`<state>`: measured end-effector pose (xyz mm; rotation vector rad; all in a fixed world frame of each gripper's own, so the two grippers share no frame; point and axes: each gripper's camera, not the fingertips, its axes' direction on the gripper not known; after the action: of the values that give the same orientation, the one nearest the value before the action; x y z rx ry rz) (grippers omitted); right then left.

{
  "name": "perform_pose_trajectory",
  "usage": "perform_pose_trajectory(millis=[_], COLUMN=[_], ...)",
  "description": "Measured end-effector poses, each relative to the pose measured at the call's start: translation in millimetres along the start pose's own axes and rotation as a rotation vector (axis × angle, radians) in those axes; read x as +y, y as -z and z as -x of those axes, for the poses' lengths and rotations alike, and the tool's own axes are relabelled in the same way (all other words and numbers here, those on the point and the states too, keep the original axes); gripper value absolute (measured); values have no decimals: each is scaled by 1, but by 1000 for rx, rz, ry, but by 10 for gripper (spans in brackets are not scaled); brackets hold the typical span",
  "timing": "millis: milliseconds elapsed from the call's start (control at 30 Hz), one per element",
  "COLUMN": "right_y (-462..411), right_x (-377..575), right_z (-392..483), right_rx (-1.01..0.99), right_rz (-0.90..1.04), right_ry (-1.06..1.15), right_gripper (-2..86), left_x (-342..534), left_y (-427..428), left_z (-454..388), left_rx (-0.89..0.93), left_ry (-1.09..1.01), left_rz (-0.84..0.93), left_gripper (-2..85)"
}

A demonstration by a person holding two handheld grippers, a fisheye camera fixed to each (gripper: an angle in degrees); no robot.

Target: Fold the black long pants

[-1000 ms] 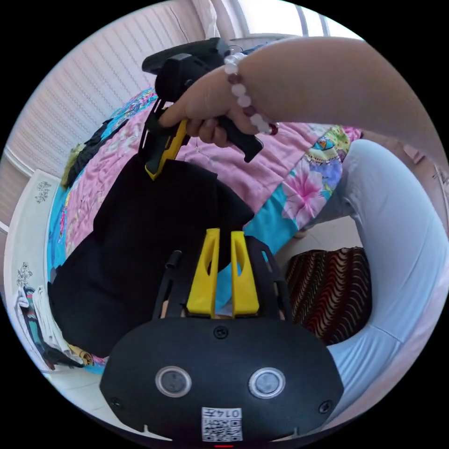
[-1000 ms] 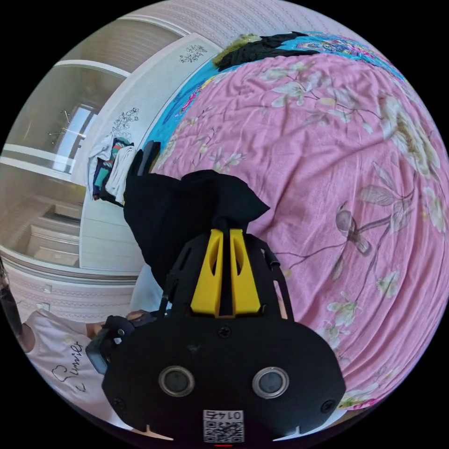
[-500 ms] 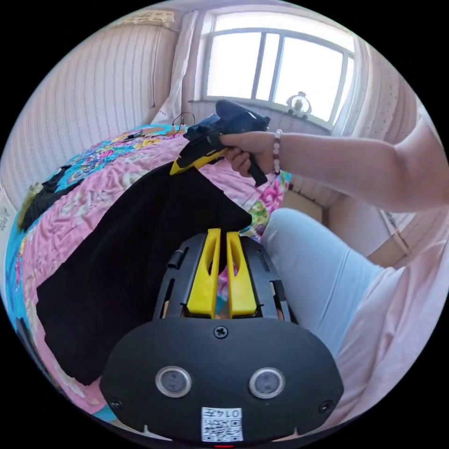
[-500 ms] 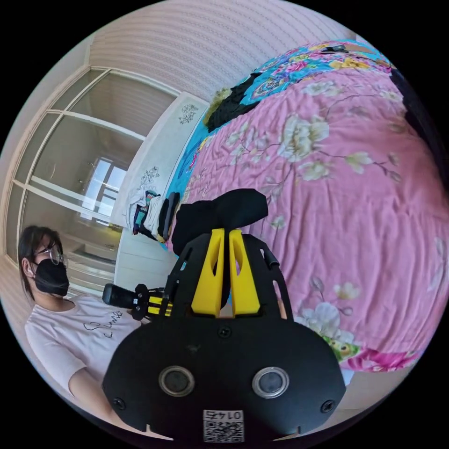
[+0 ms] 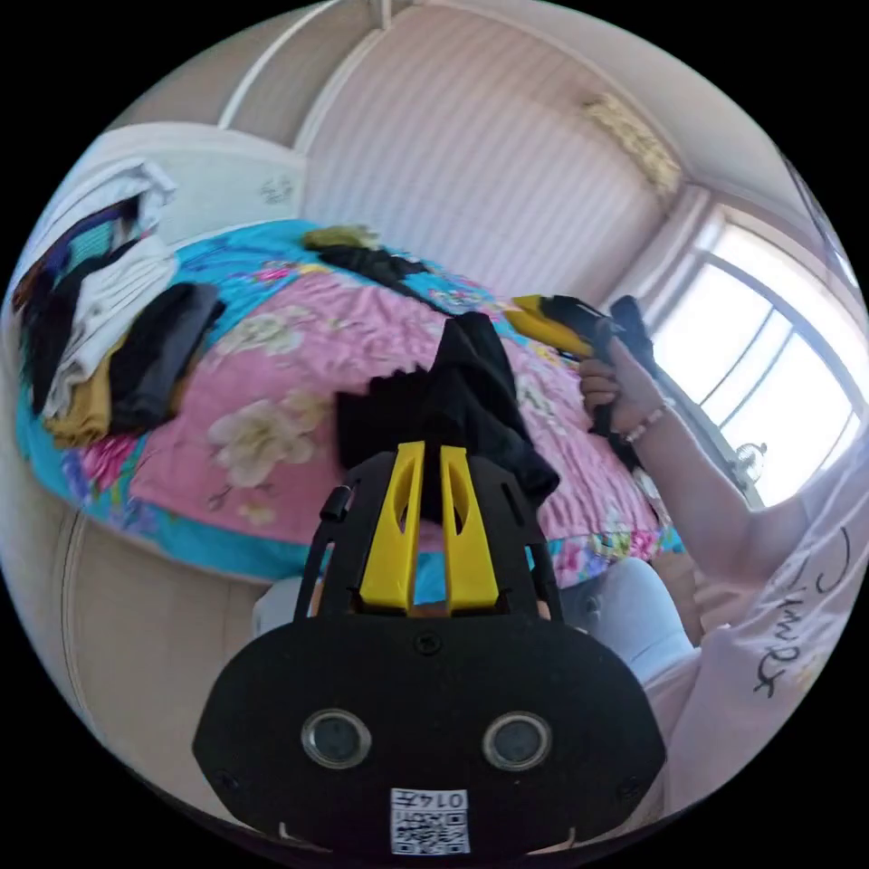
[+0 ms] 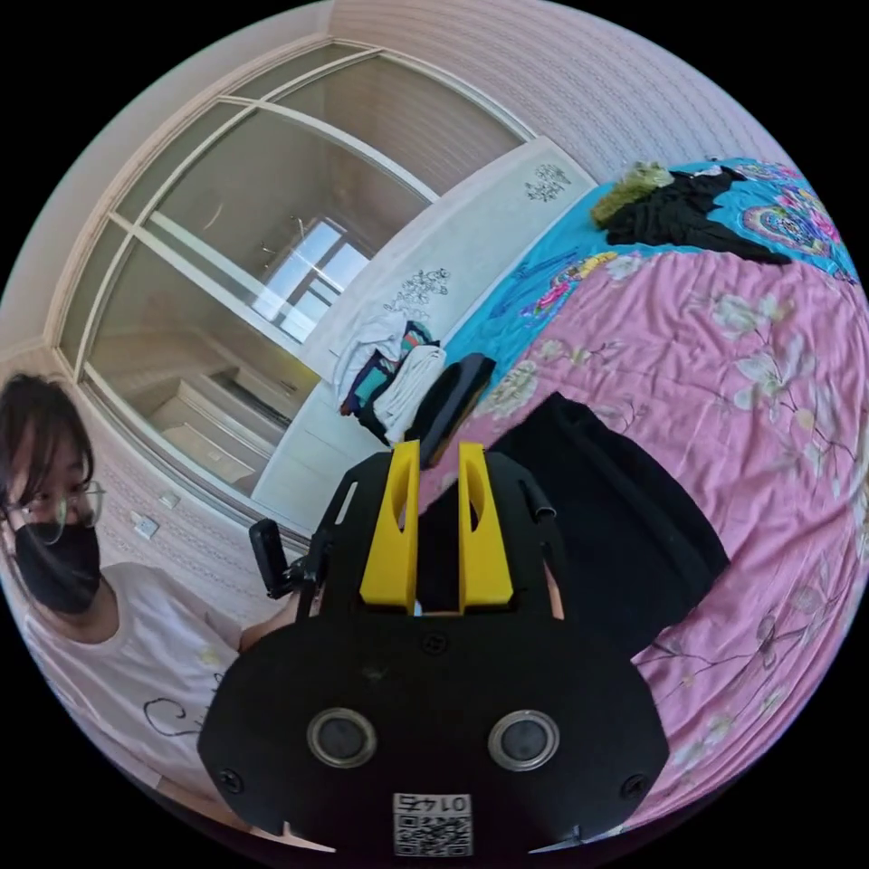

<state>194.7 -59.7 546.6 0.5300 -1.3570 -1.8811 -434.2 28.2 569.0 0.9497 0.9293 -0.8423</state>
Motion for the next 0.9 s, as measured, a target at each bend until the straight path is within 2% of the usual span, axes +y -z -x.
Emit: perform_pose_trajectory(millis=[133, 267, 367, 500, 600, 700, 767, 833, 900], right_y=[-42, -74, -107, -162, -172, -161, -156, -171, -195], right_x=[39, 117, 177, 220, 211, 168, 125, 94, 67], right_z=[11, 30, 41, 44, 63, 70, 50, 19, -8], right_rx=[146, 309, 340, 307, 231, 178, 335, 494, 520], right_rz=[82, 272, 376, 542, 549, 446, 307, 261, 283], right_ry=[37, 129, 155, 165, 252, 312, 323, 281, 210], right_gripper=[71, 70, 69, 74, 81, 83, 93, 112, 121], left_x=[7, -1, -13, -30, -37, -40, -39, -39, -40], left_y=[18, 6, -11, -33, -55, -72, -79, -78, -78], left_z=[56, 61, 54, 56, 65, 70, 77, 83, 85], left_rx=[-148, -112, -93, -162, -208, -248, -254, -222, -207], left_ry=[108, 87, 52, 43, 39, 20, 29, 56, 60], left_rz=[34, 59, 58, 61, 113, 195, 226, 217, 222], left_gripper=[41, 49, 64, 72, 74, 71, 70, 69, 65])
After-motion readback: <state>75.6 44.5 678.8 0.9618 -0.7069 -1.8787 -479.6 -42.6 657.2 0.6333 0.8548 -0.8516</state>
